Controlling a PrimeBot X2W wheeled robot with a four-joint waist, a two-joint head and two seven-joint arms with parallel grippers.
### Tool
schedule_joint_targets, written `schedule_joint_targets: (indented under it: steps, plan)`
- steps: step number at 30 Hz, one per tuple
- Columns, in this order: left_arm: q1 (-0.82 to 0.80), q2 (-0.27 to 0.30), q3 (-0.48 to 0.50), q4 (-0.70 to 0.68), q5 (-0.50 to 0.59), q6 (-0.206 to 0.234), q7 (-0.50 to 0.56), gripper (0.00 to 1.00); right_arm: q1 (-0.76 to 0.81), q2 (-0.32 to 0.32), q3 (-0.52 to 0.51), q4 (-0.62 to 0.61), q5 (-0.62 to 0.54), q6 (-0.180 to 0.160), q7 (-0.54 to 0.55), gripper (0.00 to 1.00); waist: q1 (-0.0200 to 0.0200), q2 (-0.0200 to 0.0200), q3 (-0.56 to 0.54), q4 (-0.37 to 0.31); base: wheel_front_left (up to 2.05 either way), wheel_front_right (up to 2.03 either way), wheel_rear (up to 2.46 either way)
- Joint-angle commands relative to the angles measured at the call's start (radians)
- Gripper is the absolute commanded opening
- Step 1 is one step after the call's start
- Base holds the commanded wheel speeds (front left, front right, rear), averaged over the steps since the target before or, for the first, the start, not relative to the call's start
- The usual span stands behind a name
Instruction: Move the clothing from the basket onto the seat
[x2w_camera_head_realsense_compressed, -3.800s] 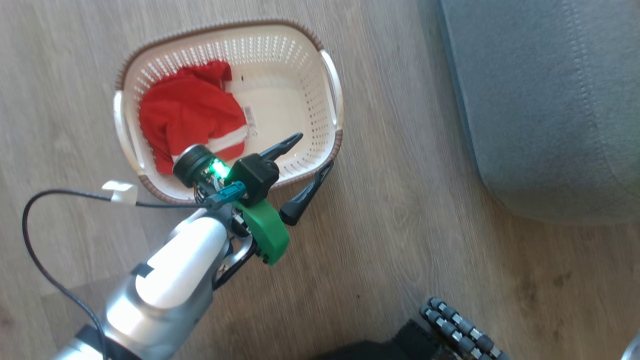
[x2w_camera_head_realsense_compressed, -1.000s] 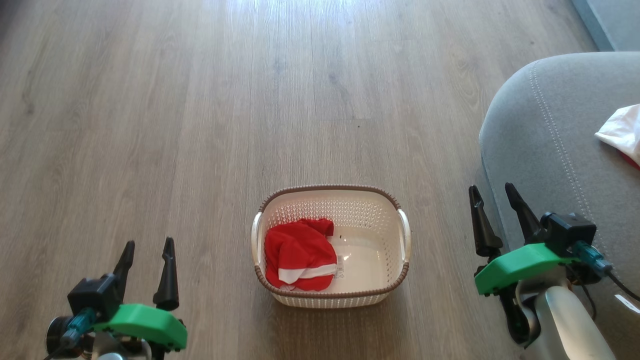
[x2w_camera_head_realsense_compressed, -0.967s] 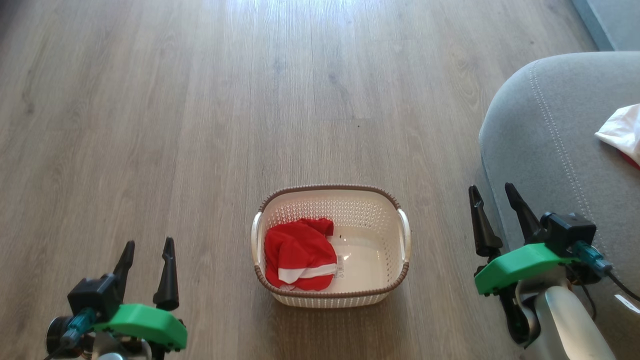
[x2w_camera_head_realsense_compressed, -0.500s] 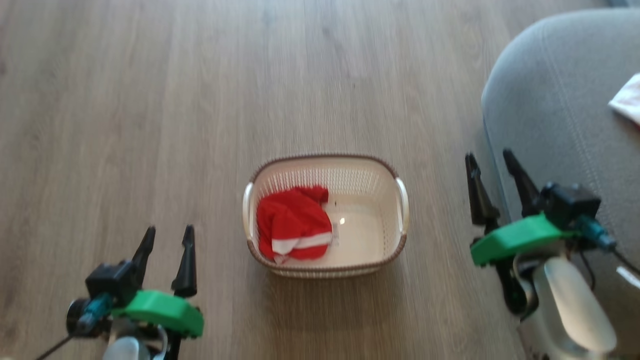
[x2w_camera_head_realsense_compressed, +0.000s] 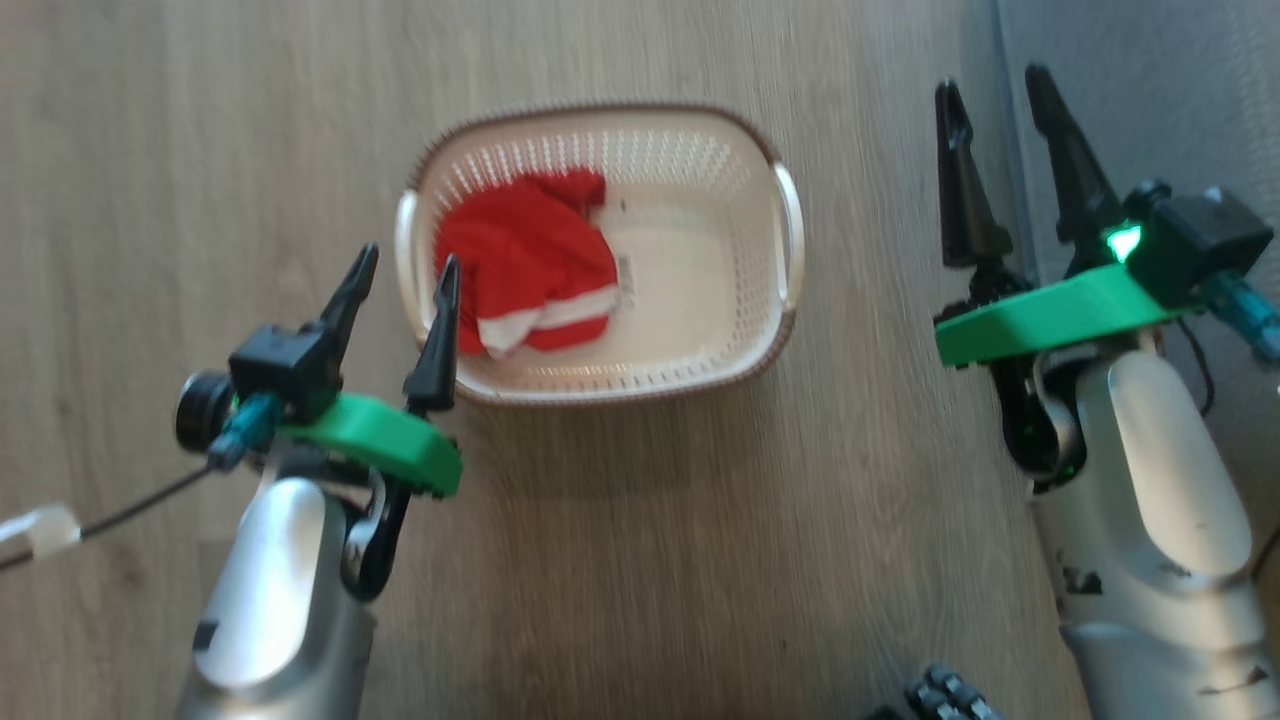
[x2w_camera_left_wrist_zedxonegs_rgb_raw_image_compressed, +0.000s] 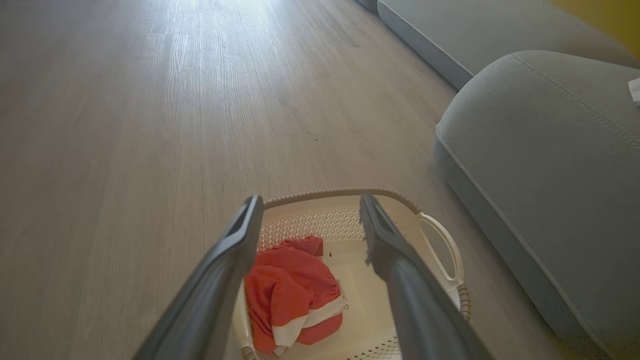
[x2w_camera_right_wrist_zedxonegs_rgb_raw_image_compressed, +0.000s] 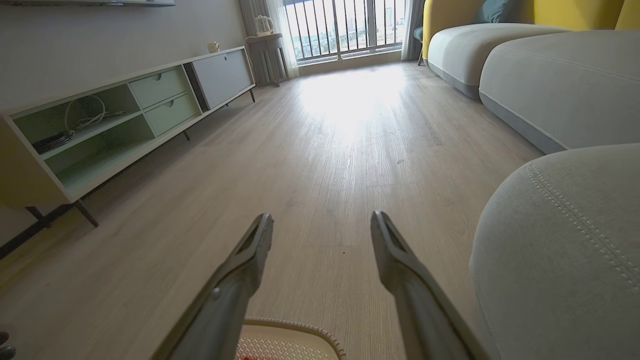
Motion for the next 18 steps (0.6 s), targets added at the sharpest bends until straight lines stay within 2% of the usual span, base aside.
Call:
schedule_joint_targets:
  steps: [1, 10, 18]
  plan:
    - [-0.046, 0.009, 0.013, -0.004, 0.018, -0.007, -0.009, 1.00, -0.029, 0.015, 0.029, -0.050, 0.002, 0.000, -0.006, 1.00, -0.0002, 0.0000, 0.130, -0.052, 0.00, 0.00, 0.00]
    - [-0.246, 0.017, -0.066, 0.130, 0.106, -0.017, -0.009, 1.00, -0.109, 0.016, 0.066, -0.111, 0.048, 0.000, -0.006, 1.00, -0.0002, 0.0000, 0.306, -0.110, 0.00, 0.00, 0.00]
    - [-0.436, 0.044, -0.159, 0.351, 0.190, -0.018, -0.009, 1.00, -0.127, 0.016, 0.083, -0.126, 0.070, 0.000, -0.006, 1.00, -0.0002, 0.0000, 0.391, -0.148, 0.00, 0.00, 0.00]
